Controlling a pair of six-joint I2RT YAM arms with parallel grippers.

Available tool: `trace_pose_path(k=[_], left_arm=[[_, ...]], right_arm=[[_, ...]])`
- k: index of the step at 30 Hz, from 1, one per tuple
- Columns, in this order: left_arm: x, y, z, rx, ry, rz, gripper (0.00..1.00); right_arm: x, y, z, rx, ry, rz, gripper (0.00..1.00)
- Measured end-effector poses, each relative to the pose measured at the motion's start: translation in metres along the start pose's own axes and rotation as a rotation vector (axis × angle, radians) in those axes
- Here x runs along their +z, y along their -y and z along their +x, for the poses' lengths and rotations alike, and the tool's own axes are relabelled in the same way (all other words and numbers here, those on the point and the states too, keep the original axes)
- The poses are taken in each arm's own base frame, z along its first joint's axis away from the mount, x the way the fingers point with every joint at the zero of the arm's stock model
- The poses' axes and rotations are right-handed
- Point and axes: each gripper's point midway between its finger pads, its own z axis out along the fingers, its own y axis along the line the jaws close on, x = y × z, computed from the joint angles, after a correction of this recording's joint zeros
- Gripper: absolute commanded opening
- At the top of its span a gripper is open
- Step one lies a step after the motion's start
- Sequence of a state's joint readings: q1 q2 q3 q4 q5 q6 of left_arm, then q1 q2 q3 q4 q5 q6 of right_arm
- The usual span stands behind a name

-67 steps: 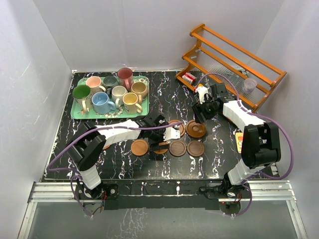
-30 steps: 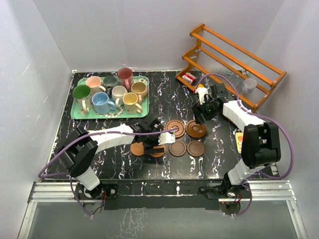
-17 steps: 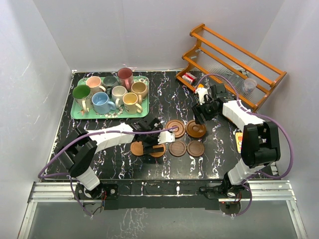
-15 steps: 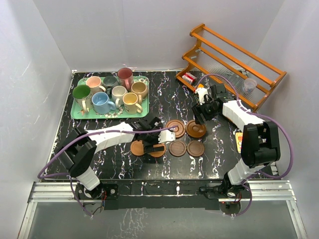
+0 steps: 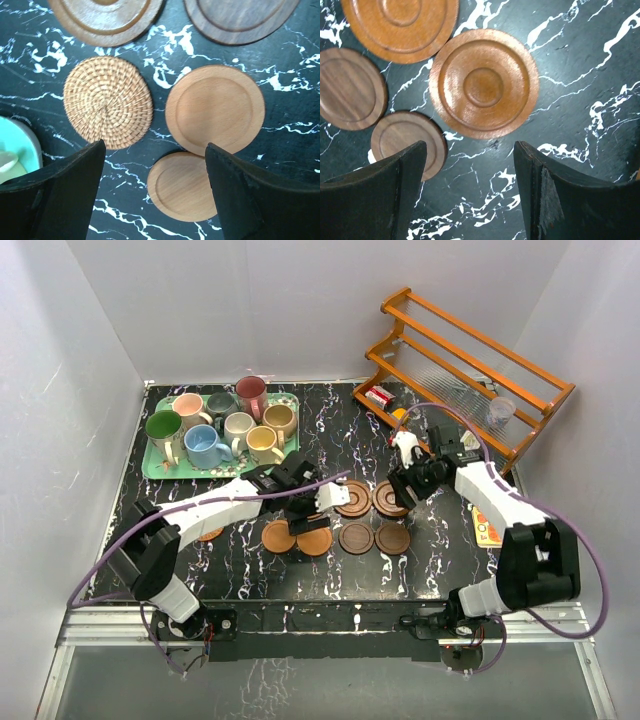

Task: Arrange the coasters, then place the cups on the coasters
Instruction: Move the coaster to the center of the board.

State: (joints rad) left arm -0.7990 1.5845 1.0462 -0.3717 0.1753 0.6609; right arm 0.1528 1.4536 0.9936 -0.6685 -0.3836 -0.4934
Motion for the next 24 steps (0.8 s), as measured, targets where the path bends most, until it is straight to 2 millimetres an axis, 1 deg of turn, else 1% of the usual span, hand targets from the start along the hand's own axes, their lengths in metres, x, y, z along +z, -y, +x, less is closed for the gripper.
trace_pose_path(k=[2,4,8,12,16,24], left_arm=[[-0.005,-0.007,0.002,-0.023,0.007,-0.018,0.8],[-0.01,-0.014,0.004,-0.046,0.014,-0.038,0.8],[-0.018,-0.025,0.009,-0.085,0.021,-0.069,0.81],[-0.027,-0.035,0.012,-0.115,0.031,-0.099,0.81],[-0.032,-0.039,0.012,-0.128,0.041,-0.114,0.81],[-0.034,-0.041,0.013,-0.135,0.044,-0.12,0.81]], right_arm=[[-0.006,-0.009,0.006,-0.028,0.001,0.006,0.69],[-0.007,-0.017,0.014,-0.052,-0.009,0.006,0.69],[0.001,-0.034,0.041,-0.091,-0.077,0.002,0.69],[0.011,-0.043,0.065,-0.117,-0.149,0.013,0.67],[0.016,-0.041,0.075,-0.133,-0.187,0.046,0.66],[0.015,-0.022,0.085,-0.146,-0.229,0.157,0.65]])
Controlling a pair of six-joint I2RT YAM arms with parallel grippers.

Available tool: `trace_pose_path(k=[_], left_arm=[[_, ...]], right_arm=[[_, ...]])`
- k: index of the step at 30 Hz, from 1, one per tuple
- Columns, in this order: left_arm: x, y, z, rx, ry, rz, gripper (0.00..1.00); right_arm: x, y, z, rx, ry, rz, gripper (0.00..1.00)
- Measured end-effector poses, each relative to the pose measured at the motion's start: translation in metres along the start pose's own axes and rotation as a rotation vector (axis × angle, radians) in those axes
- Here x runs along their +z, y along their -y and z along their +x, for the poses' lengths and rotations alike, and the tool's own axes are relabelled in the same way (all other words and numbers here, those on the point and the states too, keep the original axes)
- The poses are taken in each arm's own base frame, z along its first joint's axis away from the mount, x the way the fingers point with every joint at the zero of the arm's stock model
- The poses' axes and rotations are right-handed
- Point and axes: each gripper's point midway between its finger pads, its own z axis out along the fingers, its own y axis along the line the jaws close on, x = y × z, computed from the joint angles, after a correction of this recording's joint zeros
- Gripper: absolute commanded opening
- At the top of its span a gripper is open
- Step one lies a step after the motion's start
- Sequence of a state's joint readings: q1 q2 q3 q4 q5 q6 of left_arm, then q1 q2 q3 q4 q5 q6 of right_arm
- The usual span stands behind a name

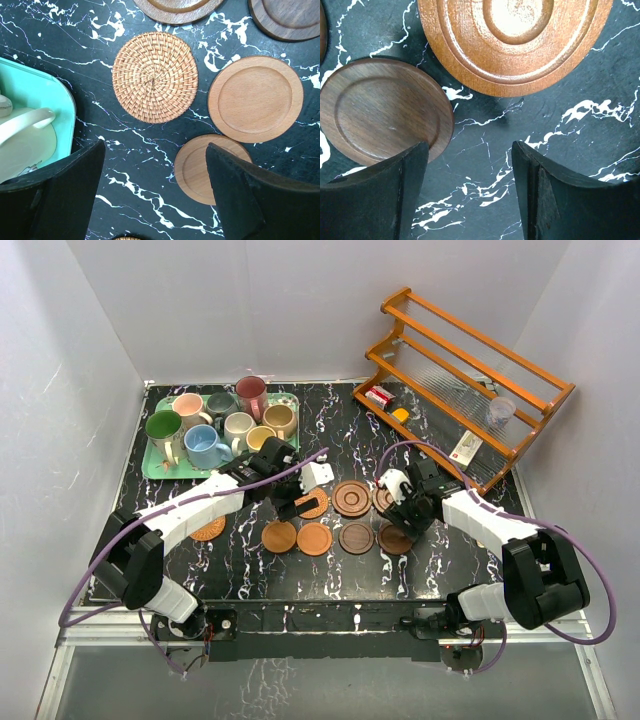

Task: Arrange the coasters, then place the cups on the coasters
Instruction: Move the coaster to the center of the board.

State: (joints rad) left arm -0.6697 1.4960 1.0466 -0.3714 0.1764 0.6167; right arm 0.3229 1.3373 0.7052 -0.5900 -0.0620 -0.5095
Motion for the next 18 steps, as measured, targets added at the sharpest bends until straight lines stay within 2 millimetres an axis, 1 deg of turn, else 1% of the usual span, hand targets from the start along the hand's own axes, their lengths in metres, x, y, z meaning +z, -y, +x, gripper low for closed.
trace_pose_path(k=[7,13,18], left_arm=[[0.0,-0.0004,0.0005,-0.001,-0.001,-0.001,0.81],[-0.0006,-0.0024,0.0016,-0.006,-0.001,-0.005,0.81],[-0.0028,-0.0055,0.0022,-0.011,0.001,-0.014,0.81]], right_arm=[[-0.0006,0.0072,0.0019,-0.012,-0.015,0.041,0.64],[-0.0006,0.0073,0.0018,-0.014,-0.014,0.041,0.64],[-0.0002,0.006,-0.0004,-0.005,-0.011,0.031,0.67]])
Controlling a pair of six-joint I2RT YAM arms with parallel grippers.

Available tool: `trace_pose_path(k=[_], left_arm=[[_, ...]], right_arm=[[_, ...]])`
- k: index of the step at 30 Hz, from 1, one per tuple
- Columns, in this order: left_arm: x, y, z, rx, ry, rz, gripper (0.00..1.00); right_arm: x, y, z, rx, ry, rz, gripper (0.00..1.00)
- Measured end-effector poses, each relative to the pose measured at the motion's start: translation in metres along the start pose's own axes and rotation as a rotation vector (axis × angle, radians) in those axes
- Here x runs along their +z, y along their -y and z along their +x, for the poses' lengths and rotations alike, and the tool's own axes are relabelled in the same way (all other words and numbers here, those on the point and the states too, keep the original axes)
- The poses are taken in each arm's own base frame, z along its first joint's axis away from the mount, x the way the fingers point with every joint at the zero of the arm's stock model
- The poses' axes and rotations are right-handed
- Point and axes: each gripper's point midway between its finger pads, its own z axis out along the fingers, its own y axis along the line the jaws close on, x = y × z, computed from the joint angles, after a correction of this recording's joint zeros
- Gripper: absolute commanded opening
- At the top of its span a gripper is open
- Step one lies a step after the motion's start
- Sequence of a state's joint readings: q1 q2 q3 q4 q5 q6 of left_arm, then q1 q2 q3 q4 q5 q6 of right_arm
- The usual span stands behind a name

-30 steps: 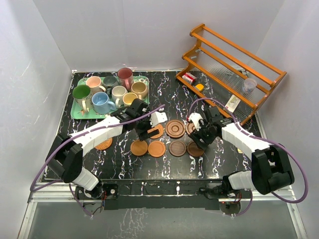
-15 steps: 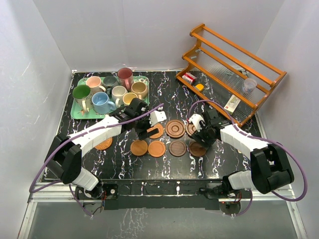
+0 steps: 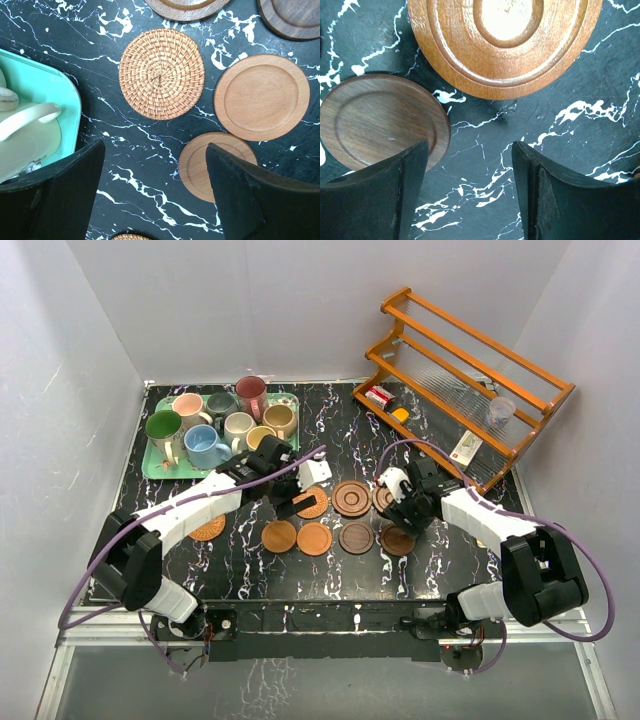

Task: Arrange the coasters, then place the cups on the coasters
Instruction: Move the coaster to the center of the board.

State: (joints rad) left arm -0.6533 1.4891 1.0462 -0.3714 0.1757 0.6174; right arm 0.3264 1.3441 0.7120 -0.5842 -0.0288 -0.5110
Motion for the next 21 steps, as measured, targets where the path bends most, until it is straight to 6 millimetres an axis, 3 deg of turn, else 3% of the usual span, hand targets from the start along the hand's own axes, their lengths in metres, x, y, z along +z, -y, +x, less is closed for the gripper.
trace_pose_path(k=[4,12,21], left_arm=[[-0.004,-0.005,0.003,-0.014,-0.003,-0.01,0.81],[-0.019,-0.017,0.038,-0.091,-0.045,-0.032,0.81],[-0.008,0.018,0.082,-0.056,-0.119,0.071,0.8]], right_arm=[[-0.003,-0.001,-0.01,0.017,0.015,-0.029,0.68],[-0.024,0.011,-0.067,0.022,0.175,-0.045,0.68],[-0.02,0.006,-0.076,0.027,0.207,-0.082,0.68]])
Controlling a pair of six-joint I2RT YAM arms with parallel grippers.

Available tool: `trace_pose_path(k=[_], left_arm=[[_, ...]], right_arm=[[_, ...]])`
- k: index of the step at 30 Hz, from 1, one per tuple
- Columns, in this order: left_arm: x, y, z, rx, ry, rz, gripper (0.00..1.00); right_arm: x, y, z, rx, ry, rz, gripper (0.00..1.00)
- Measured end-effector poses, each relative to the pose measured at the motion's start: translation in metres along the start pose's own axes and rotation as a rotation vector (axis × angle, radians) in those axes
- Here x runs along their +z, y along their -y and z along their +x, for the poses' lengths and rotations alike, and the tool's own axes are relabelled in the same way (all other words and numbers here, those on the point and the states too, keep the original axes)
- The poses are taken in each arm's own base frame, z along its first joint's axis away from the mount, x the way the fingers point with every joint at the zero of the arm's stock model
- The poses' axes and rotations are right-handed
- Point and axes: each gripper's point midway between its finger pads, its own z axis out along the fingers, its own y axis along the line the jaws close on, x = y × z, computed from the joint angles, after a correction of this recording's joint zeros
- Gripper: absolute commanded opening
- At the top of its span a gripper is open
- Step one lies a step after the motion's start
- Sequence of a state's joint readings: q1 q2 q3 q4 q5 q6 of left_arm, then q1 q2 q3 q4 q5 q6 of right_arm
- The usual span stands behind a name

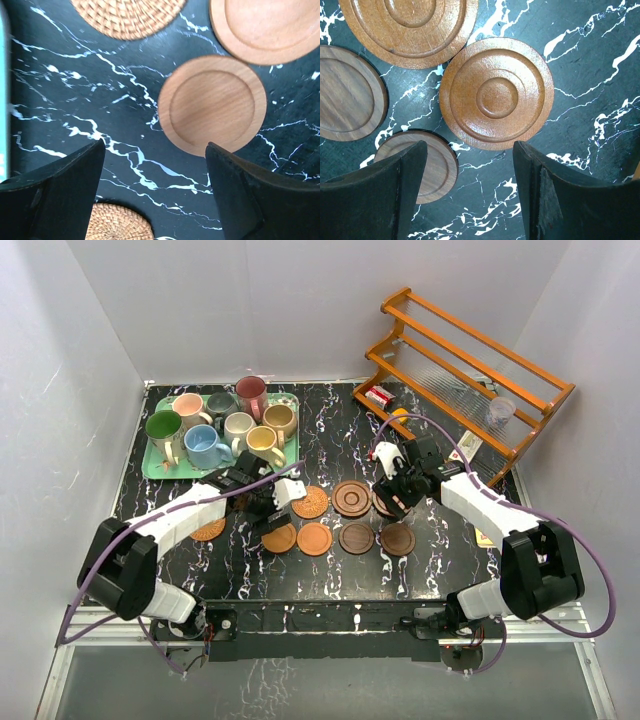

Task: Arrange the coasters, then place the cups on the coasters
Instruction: Move the coaster to the center of the board.

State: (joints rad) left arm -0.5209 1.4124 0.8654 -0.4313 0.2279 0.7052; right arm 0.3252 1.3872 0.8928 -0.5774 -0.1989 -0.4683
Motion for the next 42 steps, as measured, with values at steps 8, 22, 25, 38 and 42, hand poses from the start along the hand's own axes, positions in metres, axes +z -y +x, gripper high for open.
trace_pose_path(k=[8,22,25,38,42], left_arm=[[0.02,0.008,0.025,0.005,-0.069,0.027,0.79],[0.019,0.003,0.032,0.046,-0.084,-0.007,0.79],[0.015,-0.001,0.039,0.046,-0.099,-0.017,0.79],[0.005,-0.003,0.059,0.042,-0.146,-0.013,0.79],[0.004,0.0,0.061,0.042,-0.156,0.001,0.79]], right_arm=[[0.001,0.0,0.001,0.009,0.005,-0.005,0.68],[0.001,0.0,0.001,0.01,0.004,-0.005,0.68],[0.002,-0.001,0.003,0.011,0.001,-0.007,0.68],[0.003,-0.002,0.007,0.012,-0.006,-0.01,0.68],[0.003,-0.002,0.007,0.012,-0.006,-0.01,0.68]])
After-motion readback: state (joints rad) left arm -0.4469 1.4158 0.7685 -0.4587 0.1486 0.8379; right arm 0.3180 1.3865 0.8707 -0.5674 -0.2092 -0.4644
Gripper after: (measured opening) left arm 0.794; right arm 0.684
